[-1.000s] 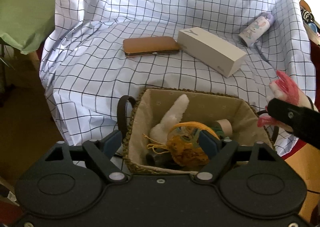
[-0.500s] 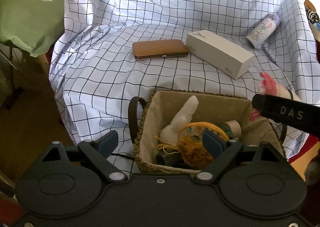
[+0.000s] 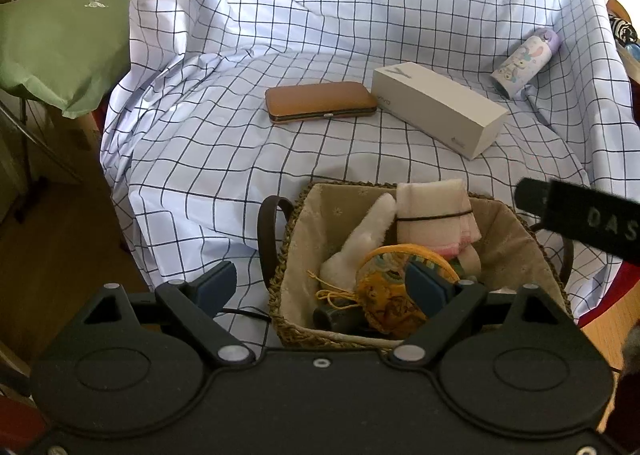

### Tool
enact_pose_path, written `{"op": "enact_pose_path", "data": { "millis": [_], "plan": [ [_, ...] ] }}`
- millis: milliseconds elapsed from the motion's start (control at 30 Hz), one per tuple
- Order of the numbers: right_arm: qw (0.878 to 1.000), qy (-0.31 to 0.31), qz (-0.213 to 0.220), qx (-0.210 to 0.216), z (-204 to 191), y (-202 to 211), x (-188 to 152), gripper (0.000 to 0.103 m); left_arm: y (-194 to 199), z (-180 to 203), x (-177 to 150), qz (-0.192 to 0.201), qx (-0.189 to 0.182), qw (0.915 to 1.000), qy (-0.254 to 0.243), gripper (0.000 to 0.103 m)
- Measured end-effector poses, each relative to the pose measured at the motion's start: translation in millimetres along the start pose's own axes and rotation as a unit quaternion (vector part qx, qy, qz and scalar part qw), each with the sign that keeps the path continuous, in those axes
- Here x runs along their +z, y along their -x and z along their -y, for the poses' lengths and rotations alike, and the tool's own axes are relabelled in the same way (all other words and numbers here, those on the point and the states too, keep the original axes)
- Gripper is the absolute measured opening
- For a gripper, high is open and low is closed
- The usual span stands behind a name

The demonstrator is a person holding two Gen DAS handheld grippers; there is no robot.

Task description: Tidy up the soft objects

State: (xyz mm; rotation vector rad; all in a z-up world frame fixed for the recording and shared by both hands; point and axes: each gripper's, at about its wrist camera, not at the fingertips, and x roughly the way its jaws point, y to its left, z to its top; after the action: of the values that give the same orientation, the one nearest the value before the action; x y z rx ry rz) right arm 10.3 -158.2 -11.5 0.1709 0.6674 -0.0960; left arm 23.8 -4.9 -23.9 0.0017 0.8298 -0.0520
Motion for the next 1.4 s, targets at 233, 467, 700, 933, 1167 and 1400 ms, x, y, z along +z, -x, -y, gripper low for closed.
{"op": "enact_pose_path", "data": {
  "millis": [233, 467, 700, 933, 1167, 1400],
  "plan": [
    [0.999, 0.031, 0.008, -0.016, 1, 21, -9, 0.092, 4, 0, -2, 0.002, 0.002, 1.0000, -0.006, 0.091],
    [1.000, 0.025, -0.004, -0.016, 6, 35, -15, 0.096, 11, 2, -5, 0.009, 0.003, 0.9998, -0.017, 0.094],
    [0.999, 0.024, -0.011, -0.037, 11, 43, -22, 0.101, 20, 2, -8, 0.016, 0.006, 0.9996, -0.021, 0.099],
    [0.998, 0.015, -0.017, -0.061, 20, 46, -23, 0.103, 23, 5, -8, 0.006, 0.017, 0.9993, -0.033, 0.099],
    [0.996, 0.020, -0.036, -0.077, 21, 42, -27, 0.103, 28, 6, -10, 0.007, 0.009, 0.9994, -0.033, 0.099],
    [0.996, 0.020, -0.035, -0.082, 19, 44, -27, 0.103, 29, 5, -12, 0.001, 0.001, 0.9996, -0.028, 0.099]
  ]
}}
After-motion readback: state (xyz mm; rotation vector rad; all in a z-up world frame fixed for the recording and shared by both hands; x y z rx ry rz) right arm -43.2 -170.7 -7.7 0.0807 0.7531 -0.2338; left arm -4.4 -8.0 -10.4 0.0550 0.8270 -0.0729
